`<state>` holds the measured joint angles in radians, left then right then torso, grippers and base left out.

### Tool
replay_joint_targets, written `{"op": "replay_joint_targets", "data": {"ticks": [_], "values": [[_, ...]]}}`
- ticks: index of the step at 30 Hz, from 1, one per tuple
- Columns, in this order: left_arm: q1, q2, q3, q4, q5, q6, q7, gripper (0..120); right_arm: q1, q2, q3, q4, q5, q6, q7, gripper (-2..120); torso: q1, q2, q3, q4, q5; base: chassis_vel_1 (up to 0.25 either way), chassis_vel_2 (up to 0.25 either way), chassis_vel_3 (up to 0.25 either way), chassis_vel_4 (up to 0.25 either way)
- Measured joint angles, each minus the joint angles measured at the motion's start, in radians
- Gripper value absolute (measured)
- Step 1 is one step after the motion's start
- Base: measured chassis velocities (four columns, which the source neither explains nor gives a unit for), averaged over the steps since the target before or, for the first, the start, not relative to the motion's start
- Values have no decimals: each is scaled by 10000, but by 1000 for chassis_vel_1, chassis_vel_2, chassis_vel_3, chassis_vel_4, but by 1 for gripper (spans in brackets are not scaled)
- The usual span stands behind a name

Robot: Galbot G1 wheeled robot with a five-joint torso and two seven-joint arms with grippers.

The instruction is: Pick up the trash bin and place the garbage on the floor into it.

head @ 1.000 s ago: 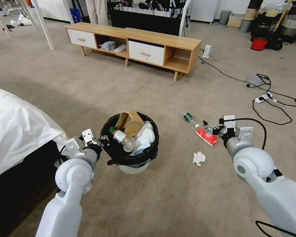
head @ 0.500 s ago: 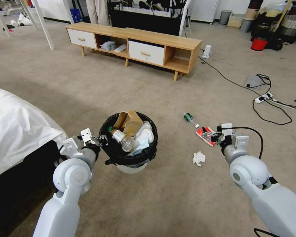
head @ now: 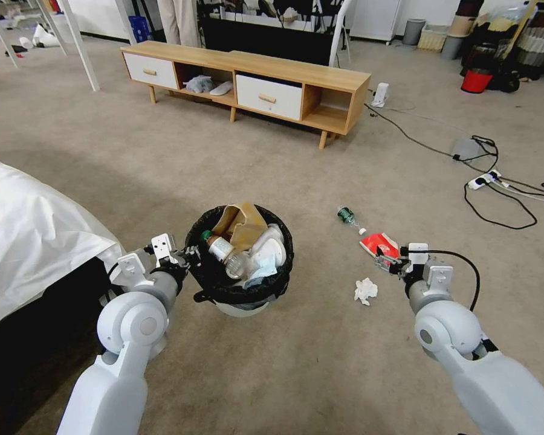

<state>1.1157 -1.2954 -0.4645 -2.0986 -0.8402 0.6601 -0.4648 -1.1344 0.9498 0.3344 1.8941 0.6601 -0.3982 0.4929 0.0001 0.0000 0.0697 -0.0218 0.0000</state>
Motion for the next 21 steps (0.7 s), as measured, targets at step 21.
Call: {"op": "replay_joint_targets", "data": {"ticks": [21], "values": [[48,150,-27,-62,-4,-53,65,4,348,269,-121,-326,-418,266,-93,100,-1,1,0,1,-1,-56,60,59,-61]]}}
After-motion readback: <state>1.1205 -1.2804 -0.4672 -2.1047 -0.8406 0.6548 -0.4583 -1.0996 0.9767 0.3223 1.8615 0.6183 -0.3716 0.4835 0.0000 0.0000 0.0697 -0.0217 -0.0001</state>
